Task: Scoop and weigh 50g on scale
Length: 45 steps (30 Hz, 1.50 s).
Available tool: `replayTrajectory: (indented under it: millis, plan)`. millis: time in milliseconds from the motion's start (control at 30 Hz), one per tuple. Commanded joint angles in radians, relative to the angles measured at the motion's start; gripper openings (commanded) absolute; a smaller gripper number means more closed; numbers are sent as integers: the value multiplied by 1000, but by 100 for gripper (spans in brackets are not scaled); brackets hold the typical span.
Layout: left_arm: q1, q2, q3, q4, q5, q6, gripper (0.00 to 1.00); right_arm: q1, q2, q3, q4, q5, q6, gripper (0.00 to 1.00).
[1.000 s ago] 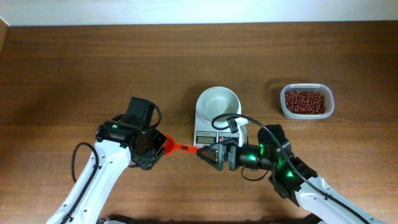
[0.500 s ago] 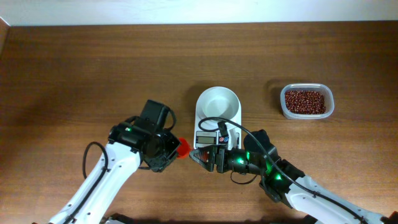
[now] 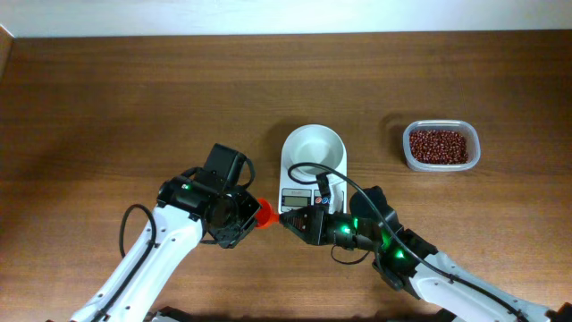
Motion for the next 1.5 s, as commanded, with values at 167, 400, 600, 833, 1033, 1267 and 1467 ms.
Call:
replayTrajectory:
  millis: [167, 400, 600, 833, 1033, 1267, 1467]
  plan:
    - [-4, -12, -3, 2, -16, -24, 1, 8, -1, 12, 16, -72, 3, 4]
    - [-1, -12, -3, 3, -56, -2, 96, 5, -1, 12, -114, 7, -176, 4]
    - [194, -62, 2, 2, -87, 263, 98, -65, -163, 12, -293, -53, -304, 4]
    - [233, -109, 2, 1, -98, 352, 99, -214, -558, 12, -626, -31, -343, 4]
    - [233, -110, 2, 155, 148, 821, 99, -295, -735, 12, -711, -31, -343, 4]
    - [174, -111, 14, 177, 212, 1023, 96, -388, -735, 27, -711, -33, -373, 4]
    - [-5, -111, 14, 206, 63, 1069, 99, -491, -735, 74, -713, -68, -394, 4]
